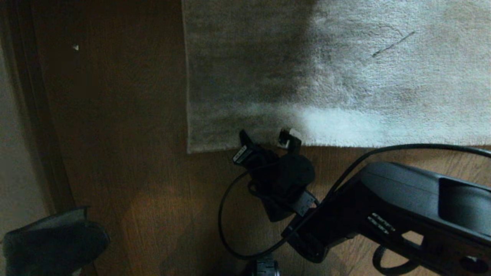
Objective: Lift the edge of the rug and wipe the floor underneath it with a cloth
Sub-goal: Lift up the carpet
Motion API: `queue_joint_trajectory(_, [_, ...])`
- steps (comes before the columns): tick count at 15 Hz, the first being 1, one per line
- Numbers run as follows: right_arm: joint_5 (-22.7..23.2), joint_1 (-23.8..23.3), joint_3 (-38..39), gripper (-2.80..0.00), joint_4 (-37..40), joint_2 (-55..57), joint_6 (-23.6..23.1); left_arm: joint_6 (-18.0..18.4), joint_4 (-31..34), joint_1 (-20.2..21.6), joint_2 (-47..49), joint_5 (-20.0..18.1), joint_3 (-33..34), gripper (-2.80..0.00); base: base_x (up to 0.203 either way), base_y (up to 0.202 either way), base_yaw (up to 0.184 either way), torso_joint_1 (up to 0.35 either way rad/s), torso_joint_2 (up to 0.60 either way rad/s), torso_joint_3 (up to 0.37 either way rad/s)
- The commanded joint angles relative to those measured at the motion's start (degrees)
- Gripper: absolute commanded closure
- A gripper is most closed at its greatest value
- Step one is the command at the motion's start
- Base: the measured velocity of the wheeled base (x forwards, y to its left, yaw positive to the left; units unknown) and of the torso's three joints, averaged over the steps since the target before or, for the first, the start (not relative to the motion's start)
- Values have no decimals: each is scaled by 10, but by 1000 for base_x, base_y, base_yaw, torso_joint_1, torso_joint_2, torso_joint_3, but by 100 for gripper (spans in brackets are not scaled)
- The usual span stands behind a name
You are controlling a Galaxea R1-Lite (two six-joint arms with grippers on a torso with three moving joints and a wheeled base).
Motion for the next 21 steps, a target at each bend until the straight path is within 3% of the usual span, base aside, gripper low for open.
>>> queue_joint_trajectory(1, [-2, 0, -1, 0, -26, 2, 1, 0, 0, 0, 0, 0, 0, 0, 0, 0, 0, 0, 0, 0])
queue_joint_trajectory(13, [-4, 0, 11, 0, -26, -27, -4, 0, 0, 0, 0, 0, 0, 0, 0, 0, 0, 0, 0, 0])
queue_joint_trajectory(21, [-5, -7, 121, 0, -26, -111, 4, 0, 0, 0, 0, 0, 0, 0, 0, 0, 0, 0, 0, 0])
